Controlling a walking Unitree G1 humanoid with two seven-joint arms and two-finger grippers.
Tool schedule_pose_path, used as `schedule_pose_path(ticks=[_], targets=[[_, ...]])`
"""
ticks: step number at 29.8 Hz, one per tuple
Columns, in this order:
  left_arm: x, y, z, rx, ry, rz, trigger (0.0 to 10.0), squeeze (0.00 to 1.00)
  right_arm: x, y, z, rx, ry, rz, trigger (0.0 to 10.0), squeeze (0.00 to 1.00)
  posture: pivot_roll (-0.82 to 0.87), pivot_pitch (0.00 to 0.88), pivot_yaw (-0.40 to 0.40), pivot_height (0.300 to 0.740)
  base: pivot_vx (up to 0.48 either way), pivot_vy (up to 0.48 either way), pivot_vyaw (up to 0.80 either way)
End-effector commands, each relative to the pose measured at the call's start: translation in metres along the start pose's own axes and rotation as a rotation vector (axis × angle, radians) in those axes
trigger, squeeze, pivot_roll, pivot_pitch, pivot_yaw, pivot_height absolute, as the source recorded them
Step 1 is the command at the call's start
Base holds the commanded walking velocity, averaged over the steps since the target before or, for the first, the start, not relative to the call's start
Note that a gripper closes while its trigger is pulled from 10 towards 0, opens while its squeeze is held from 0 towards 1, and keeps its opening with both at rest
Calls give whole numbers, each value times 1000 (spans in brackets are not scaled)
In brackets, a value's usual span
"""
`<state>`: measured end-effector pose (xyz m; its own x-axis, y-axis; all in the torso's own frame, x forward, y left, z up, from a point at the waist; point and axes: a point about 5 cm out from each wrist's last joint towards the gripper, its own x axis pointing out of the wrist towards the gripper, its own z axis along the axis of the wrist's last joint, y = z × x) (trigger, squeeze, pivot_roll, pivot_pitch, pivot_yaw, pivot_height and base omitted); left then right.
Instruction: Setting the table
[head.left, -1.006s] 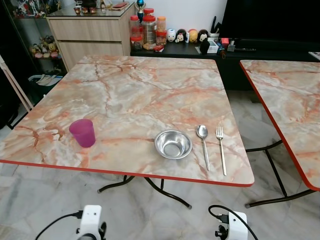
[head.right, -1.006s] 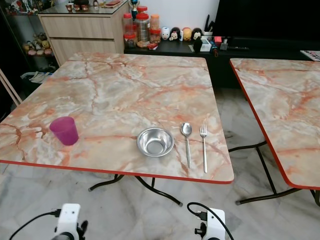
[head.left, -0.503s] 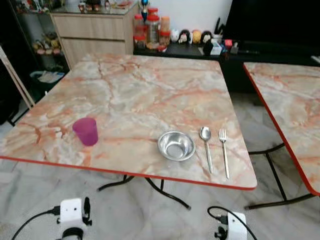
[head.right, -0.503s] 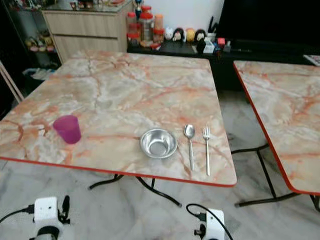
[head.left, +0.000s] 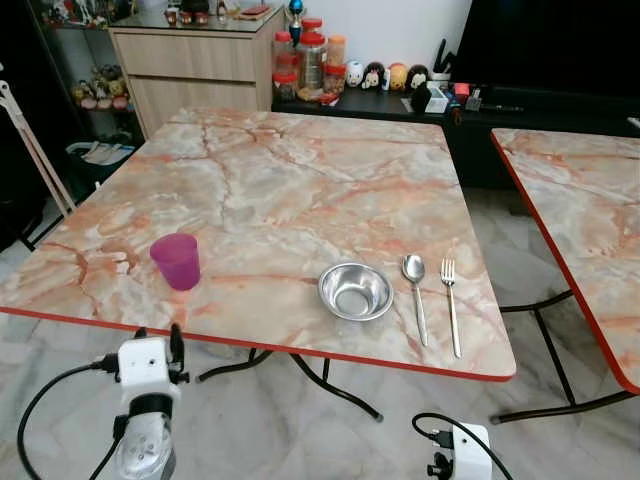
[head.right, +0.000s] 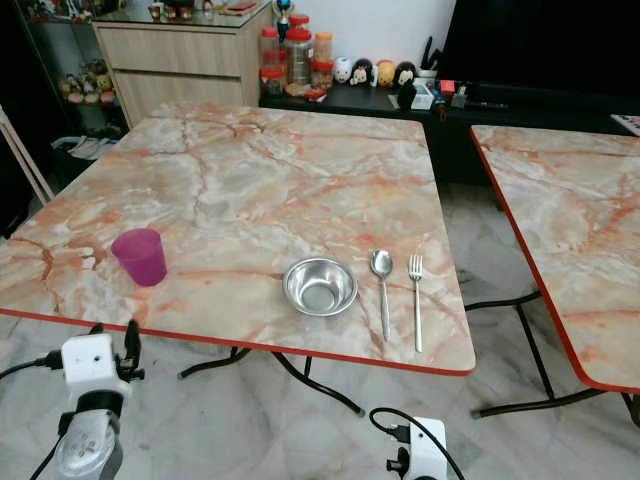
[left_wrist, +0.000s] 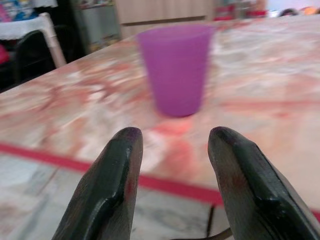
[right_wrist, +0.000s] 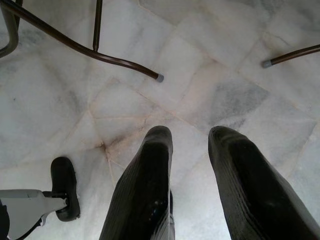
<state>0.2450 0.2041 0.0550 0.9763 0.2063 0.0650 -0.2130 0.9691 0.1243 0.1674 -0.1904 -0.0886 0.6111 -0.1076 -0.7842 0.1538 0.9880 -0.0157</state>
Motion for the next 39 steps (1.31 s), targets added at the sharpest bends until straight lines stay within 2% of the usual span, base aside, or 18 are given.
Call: schedule_pose_path(ticks=[1, 4, 5, 6, 10, 17, 23, 39], targets=[[6, -13, 9, 4, -22, -57, 10000, 0, 1, -1, 5, 11, -11, -5, 10000, 0, 42, 0, -23, 740, 0, 0, 0], [7, -15, 10, 7, -25, -66, 10000, 0, 1, -1, 5, 10, -11, -5, 10000, 0, 42, 0, -23, 740, 0, 0, 0], [13, -23, 14, -16, -34, -89, 10000, 0, 1, -1, 4, 12, -10, -7, 10000, 0, 37, 0, -23, 740, 0, 0, 0], [13, -23, 14, -16, -34, -89, 10000, 0, 1, -1, 4, 12, -10, -7, 10000, 0, 37, 0, -23, 740, 0, 0, 0], [26, -39, 17, -42, -26, -137, 10000, 0, 1, -1, 5, 13, -11, -8, 10000, 0, 34, 0, -29, 740, 0, 0, 0], [37, -53, 23, -59, -34, -171, 10000, 0, 2, -2, 7, 14, -16, -10, 10000, 0, 24, 0, -33, 740, 0, 0, 0], [40, -57, 25, -64, -43, -186, 10000, 0, 2, -3, 7, 12, -16, -14, 10000, 0, 22, 0, -33, 740, 0, -141, 0], [43, -58, 25, -74, -43, -193, 10000, 0, 1, -2, 6, 12, -13, -6, 10000, 0, 20, 0, -37, 740, 0, -349, 0]])
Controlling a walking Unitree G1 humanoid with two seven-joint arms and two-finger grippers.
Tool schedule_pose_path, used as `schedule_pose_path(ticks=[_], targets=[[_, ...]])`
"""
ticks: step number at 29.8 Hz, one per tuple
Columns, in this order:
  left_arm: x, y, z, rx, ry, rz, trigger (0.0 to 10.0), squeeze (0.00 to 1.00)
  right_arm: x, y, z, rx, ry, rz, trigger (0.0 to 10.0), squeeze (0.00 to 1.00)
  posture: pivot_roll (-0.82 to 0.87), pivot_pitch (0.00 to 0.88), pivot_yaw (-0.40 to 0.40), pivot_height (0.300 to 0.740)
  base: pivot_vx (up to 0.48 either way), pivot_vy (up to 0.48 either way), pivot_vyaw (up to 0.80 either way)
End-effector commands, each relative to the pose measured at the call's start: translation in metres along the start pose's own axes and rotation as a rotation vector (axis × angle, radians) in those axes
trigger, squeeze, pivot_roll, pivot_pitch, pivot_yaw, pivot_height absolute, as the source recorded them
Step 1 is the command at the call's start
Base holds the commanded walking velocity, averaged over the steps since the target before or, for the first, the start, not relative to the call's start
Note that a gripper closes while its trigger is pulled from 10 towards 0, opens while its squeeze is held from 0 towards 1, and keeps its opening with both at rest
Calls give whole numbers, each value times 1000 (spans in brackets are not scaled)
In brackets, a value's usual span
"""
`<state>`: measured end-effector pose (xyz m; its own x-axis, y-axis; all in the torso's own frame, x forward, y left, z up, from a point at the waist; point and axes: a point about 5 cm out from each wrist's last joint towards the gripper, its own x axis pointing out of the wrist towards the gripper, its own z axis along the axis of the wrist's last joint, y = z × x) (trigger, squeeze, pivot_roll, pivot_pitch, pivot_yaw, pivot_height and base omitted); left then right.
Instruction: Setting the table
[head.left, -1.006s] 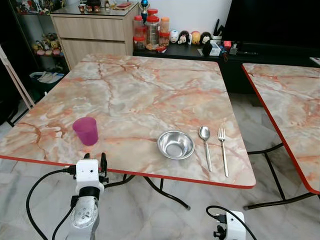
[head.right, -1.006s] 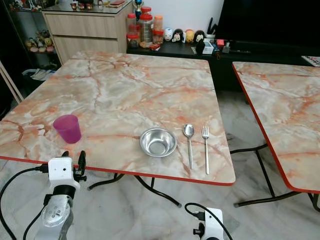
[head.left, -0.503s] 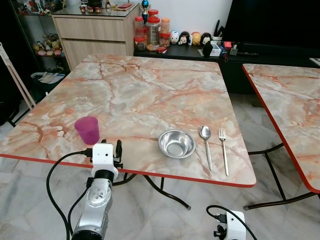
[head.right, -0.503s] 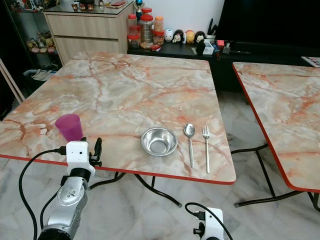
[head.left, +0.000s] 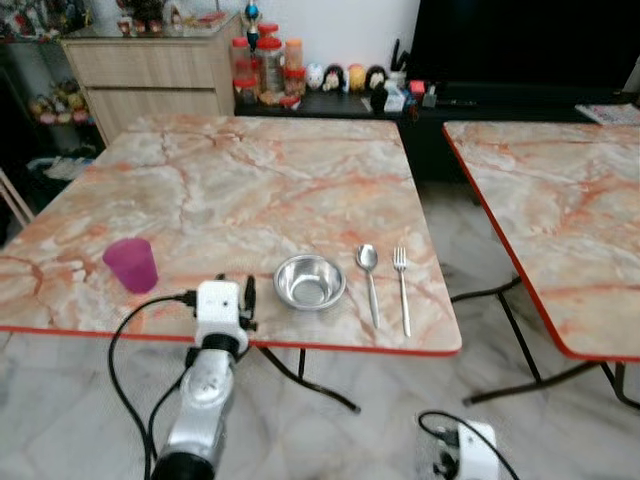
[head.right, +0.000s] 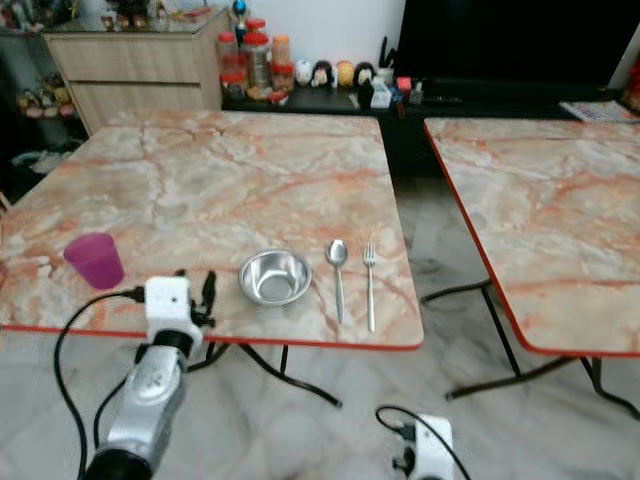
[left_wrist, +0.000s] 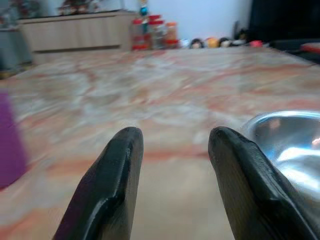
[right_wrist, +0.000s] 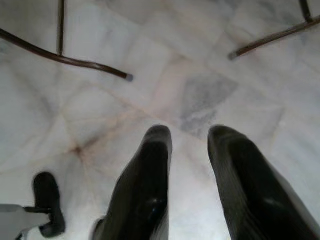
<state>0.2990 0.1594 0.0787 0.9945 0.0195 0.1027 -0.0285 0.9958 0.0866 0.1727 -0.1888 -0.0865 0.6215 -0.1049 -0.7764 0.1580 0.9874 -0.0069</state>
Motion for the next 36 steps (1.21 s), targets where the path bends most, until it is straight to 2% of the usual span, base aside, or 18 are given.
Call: schedule_pose_path(ticks=[1, 20, 30, 36], targets=[[-1, -6, -3, -24, 15, -7, 10000, 0, 0, -4, 1, 3, -1, -10, 10000, 0, 20, 0, -37, 740, 0, 0, 0], [2, -6, -3, -66, 33, -12, 10000, 0, 0, -4, 1, 0, 0, -6, 10000, 0, 21, 0, -40, 740, 0, 0, 0], [5, 3, -3, -101, 42, 38, 10000, 0, 0, -5, 2, 31, -3, -15, 10000, 0, 19, 0, -38, 740, 0, 0, -80], [6, 6, -4, -111, 49, 59, 10000, 0, 1, -5, 3, 20, -7, -11, 10000, 0, 23, 0, -44, 740, 0, 0, 0]])
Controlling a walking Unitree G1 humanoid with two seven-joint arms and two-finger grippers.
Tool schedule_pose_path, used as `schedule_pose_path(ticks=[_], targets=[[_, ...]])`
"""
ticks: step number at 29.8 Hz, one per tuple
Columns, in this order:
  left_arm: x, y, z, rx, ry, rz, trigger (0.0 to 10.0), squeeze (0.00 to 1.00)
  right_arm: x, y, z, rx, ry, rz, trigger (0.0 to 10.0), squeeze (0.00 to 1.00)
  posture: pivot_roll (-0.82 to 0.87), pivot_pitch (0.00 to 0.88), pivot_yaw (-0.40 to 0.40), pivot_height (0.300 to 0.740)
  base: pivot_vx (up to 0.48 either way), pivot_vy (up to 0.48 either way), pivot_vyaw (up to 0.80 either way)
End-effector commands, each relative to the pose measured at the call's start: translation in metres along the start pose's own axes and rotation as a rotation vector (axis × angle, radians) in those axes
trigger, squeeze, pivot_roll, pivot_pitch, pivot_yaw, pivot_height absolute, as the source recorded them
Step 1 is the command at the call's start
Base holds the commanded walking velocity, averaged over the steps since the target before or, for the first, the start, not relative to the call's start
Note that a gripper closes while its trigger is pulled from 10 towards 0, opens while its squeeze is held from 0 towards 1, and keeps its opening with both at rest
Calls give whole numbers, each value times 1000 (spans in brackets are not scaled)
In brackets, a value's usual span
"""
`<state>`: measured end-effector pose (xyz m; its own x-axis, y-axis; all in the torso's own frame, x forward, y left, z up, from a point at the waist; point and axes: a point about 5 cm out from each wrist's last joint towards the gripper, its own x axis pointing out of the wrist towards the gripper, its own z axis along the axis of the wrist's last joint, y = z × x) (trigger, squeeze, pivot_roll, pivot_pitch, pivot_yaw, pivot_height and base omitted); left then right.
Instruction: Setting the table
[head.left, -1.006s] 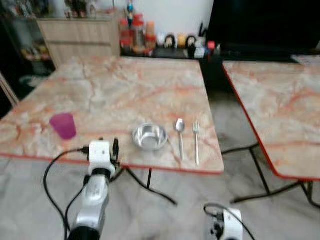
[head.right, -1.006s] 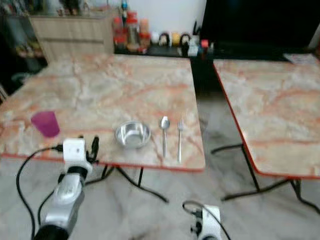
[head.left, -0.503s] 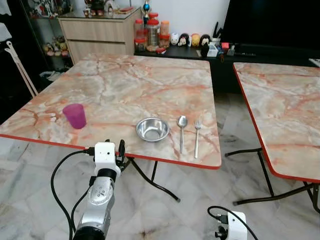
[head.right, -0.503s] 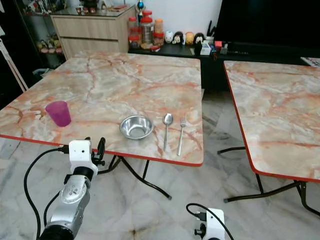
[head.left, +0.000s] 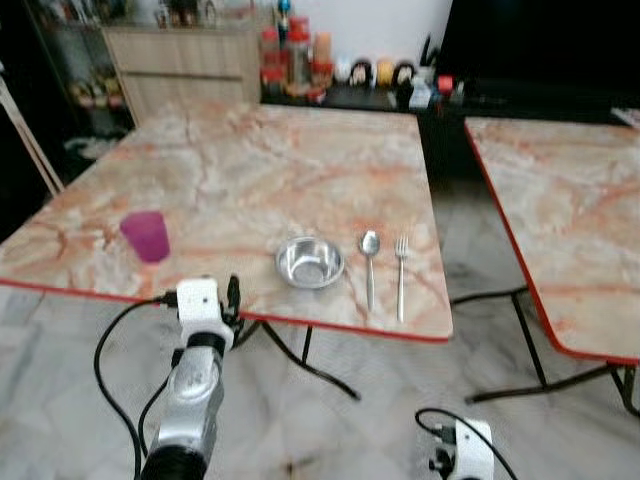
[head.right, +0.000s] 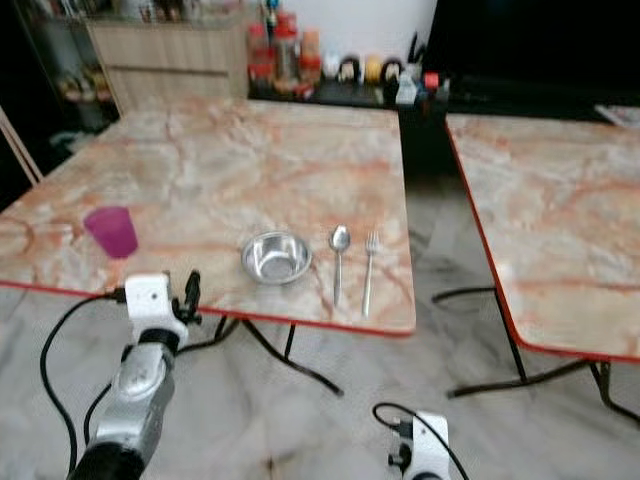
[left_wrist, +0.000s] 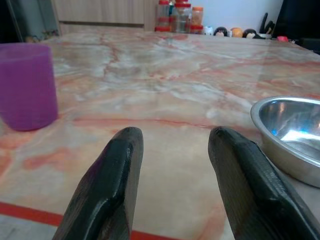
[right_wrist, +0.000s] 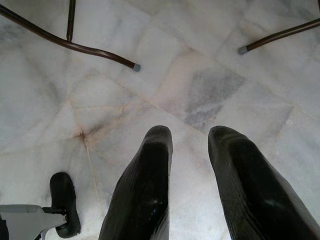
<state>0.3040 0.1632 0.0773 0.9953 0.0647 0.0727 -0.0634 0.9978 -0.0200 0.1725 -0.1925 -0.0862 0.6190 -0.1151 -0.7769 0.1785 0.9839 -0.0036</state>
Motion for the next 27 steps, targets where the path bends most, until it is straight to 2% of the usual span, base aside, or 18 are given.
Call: schedule_pose_path(ticks=[1, 8, 11, 16, 27], targets=[[1, 3, -2, -8, 18, 17, 10000, 0, 1, -1, 3, 1, -8, 0, 10000, 0, 23, 0, -44, 740, 0, 0, 0], [2, 5, 0, -12, 8, 27, 10000, 0, 1, -1, 3, 0, -10, 3, 10000, 0, 22, 0, -43, 740, 0, 0, 0], [3, 5, 1, -11, 3, 27, 10000, 0, 0, -1, 3, 8, -9, 0, 10000, 0, 22, 0, -43, 740, 315, 0, 0], [4, 5, 4, -14, -6, 27, 10000, 0, 1, -2, 2, 13, 0, -12, 10000, 0, 23, 0, -44, 740, 327, 0, -720], [3, 6, 4, -27, -8, 32, 10000, 0, 1, 0, 3, -8, -7, -2, 10000, 0, 23, 0, -44, 740, 322, 0, 0]])
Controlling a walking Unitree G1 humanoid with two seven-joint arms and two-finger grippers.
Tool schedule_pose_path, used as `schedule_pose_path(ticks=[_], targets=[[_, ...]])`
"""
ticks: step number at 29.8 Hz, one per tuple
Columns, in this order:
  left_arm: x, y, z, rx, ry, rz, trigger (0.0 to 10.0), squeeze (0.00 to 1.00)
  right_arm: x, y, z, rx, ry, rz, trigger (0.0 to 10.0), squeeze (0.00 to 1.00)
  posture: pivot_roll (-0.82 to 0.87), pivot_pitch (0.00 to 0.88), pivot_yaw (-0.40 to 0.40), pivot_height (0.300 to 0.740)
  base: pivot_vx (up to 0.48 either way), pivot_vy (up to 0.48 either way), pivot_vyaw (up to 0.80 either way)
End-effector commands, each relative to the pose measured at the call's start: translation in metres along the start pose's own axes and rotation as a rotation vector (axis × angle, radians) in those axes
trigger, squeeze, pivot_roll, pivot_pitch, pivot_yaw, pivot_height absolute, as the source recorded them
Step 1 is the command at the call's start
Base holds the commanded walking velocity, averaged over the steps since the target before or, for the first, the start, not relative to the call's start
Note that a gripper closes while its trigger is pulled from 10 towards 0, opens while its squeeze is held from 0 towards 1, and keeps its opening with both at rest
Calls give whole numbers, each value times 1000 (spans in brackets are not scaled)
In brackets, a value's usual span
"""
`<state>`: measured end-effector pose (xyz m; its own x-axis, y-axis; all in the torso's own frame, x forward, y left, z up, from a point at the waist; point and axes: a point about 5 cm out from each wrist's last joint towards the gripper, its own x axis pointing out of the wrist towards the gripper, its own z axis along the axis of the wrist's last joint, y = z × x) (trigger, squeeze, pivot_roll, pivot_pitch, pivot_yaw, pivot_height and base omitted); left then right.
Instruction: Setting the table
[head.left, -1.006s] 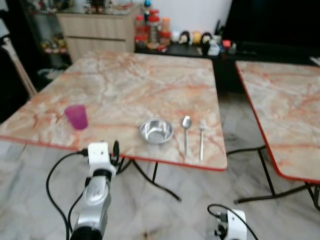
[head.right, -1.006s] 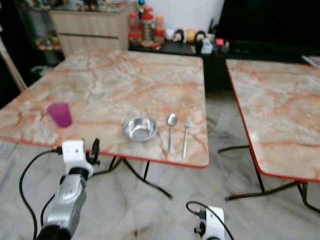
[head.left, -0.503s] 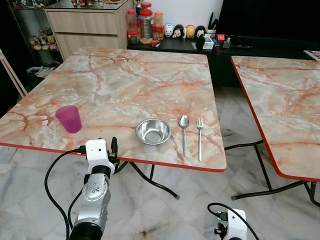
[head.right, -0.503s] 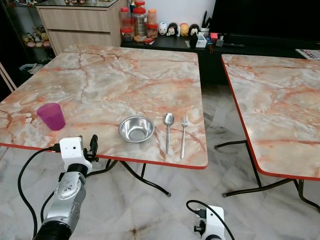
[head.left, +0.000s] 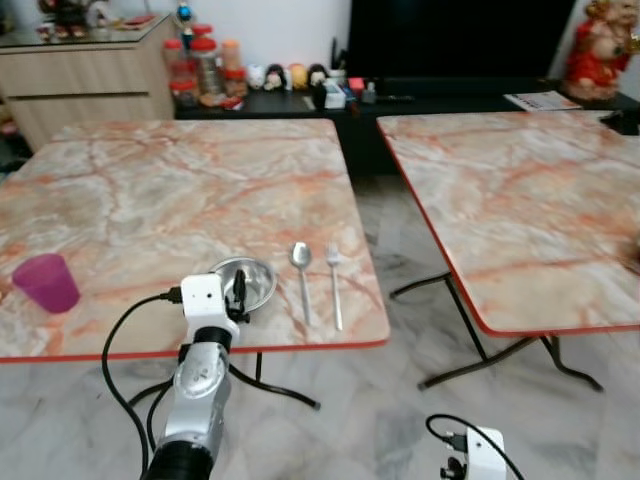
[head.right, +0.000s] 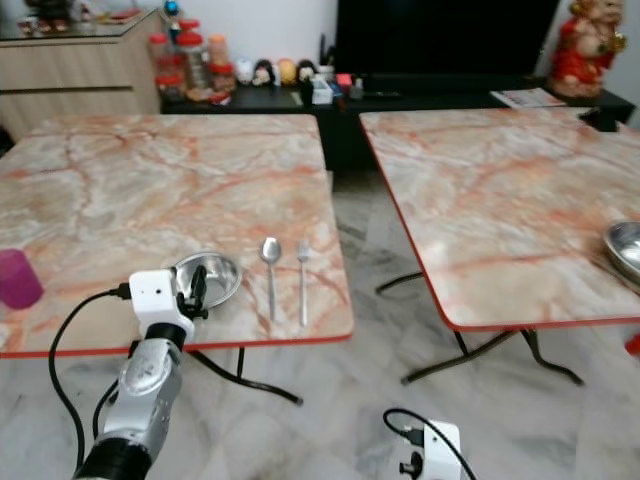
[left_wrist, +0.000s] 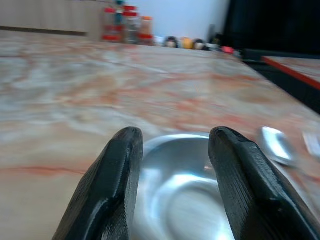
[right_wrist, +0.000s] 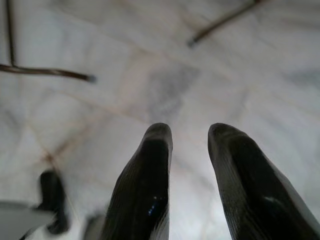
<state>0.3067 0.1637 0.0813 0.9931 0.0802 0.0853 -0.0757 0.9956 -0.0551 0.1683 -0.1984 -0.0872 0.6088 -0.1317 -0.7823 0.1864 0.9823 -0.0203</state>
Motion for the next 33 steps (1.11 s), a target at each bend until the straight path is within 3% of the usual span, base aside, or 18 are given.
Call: schedule_pose_path(ticks=[1, 9, 19, 28, 29, 33], targets=[[0, 7, 1, 8, 1, 22, 10000, 0, 2, 7, 6, -3, -17, 16, 10000, 0, 23, 0, -44, 740, 319, 0, 0], [1, 14, 8, -3, -36, 47, 10000, 0, 1, 7, 5, -40, -24, 29, 10000, 0, 28, 0, -47, 740, 305, 0, 228], [1, 18, 19, -22, -80, 69, 10000, 0, 1, 7, 5, -16, -22, 26, 10000, 0, 27, 0, -45, 740, 0, 0, 103], [5, 29, 32, -107, -75, 61, 10000, 0, 1, 7, 3, -18, -15, 26, 10000, 0, 32, 0, -45, 740, 0, 0, 0], [4, 42, 40, -76, -59, 12, 10000, 0, 0, 6, 1, -28, -6, 27, 10000, 0, 44, 0, -42, 740, 0, 0, 0], [3, 54, 45, -72, -11, -24, 10000, 0, 0, 7, -1, -34, -1, 32, 10000, 0, 48, 0, -38, 740, 0, 0, 0]])
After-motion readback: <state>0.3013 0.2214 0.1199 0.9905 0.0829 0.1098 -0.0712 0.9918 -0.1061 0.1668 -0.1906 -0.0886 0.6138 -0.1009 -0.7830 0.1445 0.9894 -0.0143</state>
